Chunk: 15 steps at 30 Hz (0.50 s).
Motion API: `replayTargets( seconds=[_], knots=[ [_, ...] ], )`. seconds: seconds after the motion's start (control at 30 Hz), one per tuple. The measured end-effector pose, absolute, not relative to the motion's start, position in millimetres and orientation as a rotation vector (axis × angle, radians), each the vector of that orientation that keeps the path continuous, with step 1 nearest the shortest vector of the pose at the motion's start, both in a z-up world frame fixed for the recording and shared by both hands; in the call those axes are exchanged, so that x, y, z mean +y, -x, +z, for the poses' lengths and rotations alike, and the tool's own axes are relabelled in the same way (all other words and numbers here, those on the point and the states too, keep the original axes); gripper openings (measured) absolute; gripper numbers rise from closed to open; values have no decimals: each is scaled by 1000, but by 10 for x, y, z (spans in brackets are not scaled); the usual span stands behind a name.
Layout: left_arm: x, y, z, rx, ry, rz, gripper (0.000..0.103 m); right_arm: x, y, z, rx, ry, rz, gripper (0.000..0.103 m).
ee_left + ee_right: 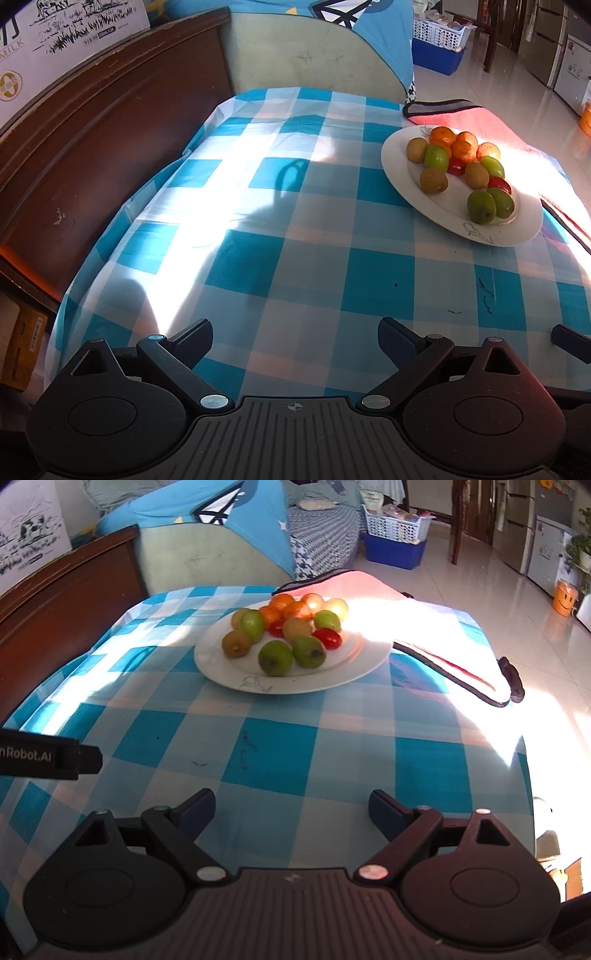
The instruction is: Organize fruits
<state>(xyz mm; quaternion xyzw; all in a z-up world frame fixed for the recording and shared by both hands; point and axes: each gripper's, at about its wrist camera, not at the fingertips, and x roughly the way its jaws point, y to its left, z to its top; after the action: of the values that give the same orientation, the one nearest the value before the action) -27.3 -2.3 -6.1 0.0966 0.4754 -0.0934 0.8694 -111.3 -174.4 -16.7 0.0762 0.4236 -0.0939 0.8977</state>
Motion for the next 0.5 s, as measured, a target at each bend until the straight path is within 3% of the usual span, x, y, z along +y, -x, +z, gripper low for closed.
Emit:
replayTargets(
  seconds=[0.33, 0.5],
  knots=[
    [132, 266, -27, 993, -142, -206, 97, -1400, 1081, -260, 804, 20, -20, 91],
    [190, 257, -13, 991, -117, -207, 97, -1291, 1036, -317, 755, 61, 74, 97]
  ],
)
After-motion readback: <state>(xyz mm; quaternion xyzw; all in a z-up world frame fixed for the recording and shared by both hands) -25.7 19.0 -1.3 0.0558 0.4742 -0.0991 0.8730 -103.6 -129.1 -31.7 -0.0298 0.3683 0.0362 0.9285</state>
